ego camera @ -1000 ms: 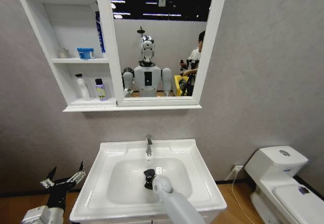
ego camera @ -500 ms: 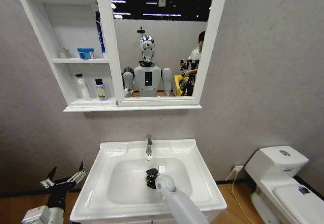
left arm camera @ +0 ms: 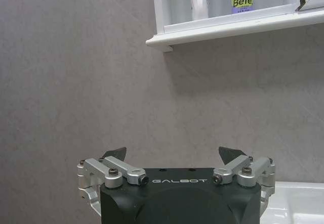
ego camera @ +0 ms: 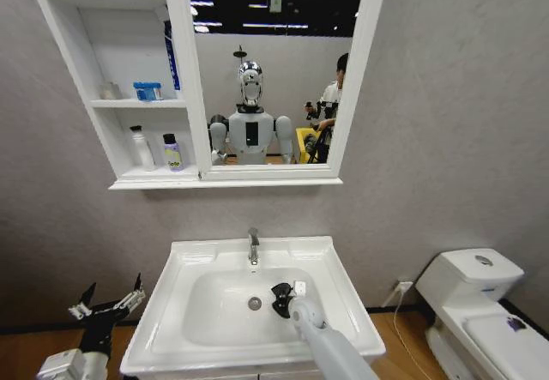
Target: Move facial cleanser and shampoo from washbasin to cabinet, then wipe washbasin with towel.
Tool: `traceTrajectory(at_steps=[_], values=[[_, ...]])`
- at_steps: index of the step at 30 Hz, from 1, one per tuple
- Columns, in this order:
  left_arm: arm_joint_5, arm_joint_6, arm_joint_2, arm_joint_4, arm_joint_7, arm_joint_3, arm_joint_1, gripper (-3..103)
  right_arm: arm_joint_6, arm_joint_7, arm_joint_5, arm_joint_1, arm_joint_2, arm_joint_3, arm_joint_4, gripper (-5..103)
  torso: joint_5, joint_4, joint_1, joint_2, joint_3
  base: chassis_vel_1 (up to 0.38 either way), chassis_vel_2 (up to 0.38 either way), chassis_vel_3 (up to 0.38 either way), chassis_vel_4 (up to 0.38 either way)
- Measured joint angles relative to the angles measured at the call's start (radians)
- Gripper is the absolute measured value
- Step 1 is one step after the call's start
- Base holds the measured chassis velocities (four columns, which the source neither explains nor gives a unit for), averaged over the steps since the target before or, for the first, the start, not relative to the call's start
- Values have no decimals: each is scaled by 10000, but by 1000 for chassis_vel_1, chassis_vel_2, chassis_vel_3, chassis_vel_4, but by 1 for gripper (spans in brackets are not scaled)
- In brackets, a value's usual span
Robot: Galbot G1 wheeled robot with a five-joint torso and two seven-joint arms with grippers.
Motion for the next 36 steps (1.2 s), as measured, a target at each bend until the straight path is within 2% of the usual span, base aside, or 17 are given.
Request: traceTrajectory(at_steps=[8,18,29,32,36], values=[[0,0,0,0,0,0,0,100,56,-32,-78,-116,21,-60,30,6,-4,-6,0,0,-1,0,0,0,0],[0,0,0,0,0,0,0,100,331,-288,-517,384,848,-687,-1009,6,-3,-4,3,-2,-1,0,0,0,0],[0,0,0,-1,0,0,0,100,556,-293,-667,1184,2106,-1383,-2404,6,-1,-1,3,-3,1,0,0,0,0],[0,0,0,0,0,1,0,100,556,-257,-676,1187,2105,-1392,-2388,6,0,0,4,-3,1,0,0,0,0],[0,0,0,0,0,0,0,100,499,-128,-559,1019,1676,-1324,-1956,6,1,2,4,-3,1,0,0,0,0]])
